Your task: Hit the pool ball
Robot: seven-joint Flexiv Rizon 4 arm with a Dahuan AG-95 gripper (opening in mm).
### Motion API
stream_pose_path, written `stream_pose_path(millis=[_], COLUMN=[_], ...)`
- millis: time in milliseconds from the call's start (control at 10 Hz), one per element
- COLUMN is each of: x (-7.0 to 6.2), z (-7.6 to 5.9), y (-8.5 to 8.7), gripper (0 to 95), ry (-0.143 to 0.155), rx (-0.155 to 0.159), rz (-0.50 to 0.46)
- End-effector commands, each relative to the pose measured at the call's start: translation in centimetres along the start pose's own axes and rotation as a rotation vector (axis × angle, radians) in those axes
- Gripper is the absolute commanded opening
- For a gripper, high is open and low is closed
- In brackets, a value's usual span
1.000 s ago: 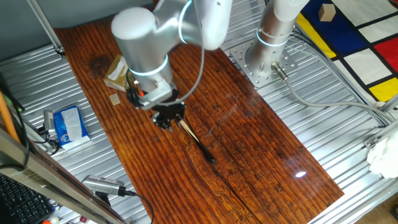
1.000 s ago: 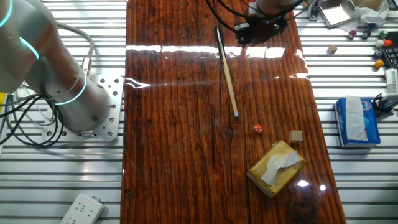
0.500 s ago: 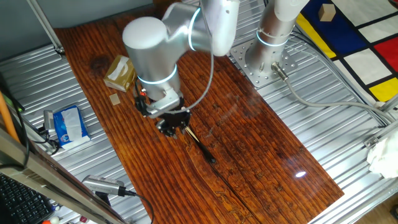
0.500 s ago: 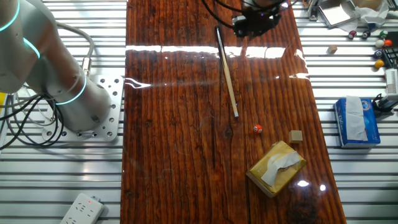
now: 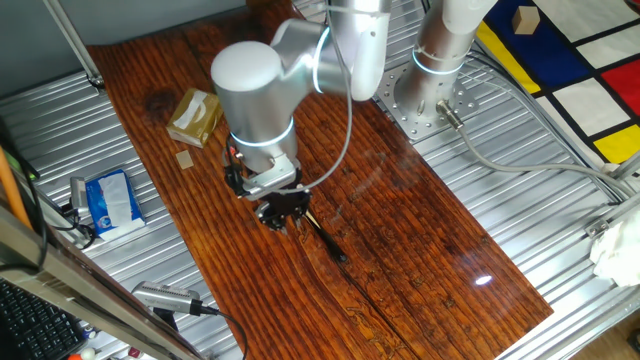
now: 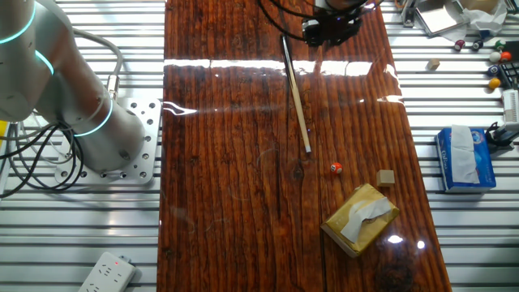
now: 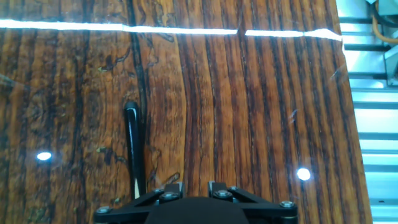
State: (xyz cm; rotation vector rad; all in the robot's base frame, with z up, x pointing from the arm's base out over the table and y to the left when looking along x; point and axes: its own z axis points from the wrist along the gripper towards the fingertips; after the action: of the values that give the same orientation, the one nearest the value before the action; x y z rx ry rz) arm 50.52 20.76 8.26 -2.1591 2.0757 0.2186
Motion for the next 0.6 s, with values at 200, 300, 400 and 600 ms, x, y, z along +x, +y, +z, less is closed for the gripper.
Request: stream_pose_path(millis=[200,300,400,600], x=[-0.09,-0.09,-0.09,-0.09], z=[0.31,0.3,0.29,0.29], y=[-0.1,-0.1,-0.1,-0.1], gripper=[19.0,19.0,19.0,19.0], ry=[0.0,-0.002,0.001,0.0], rx=[0.001,-0.001,-0.001,-0.001], rz=[-0.004,-0.005,-0.002,0.031])
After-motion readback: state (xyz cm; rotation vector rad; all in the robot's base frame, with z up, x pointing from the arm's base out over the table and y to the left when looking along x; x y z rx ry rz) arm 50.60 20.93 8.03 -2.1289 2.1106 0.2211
